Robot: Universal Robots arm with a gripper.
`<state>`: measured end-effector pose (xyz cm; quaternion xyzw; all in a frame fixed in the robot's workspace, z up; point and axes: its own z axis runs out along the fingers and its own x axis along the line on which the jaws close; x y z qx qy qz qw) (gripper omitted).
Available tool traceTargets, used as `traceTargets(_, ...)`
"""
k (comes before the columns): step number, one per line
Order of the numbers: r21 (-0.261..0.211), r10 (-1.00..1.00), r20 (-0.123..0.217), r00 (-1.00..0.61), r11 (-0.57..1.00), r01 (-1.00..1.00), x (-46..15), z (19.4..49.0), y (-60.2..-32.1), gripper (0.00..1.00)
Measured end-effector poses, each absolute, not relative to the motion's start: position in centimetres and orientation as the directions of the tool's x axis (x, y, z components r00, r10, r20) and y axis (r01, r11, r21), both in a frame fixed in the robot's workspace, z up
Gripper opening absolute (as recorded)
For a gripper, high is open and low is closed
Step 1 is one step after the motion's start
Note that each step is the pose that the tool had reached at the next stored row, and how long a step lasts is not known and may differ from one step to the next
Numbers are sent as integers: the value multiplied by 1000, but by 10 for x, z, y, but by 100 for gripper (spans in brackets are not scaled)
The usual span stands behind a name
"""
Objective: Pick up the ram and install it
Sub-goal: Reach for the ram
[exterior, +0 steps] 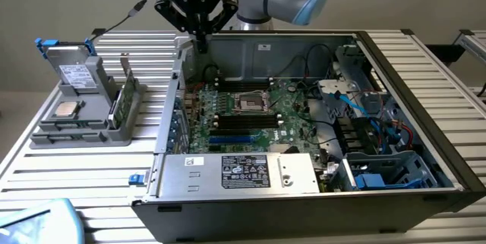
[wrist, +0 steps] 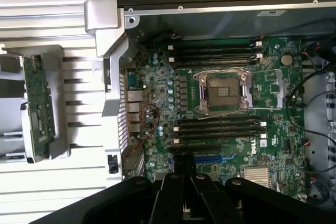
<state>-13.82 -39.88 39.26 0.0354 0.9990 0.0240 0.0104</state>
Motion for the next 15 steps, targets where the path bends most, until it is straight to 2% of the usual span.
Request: traceTargets(15,49,71,-19,-997,996,70,-206,392,-399,10)
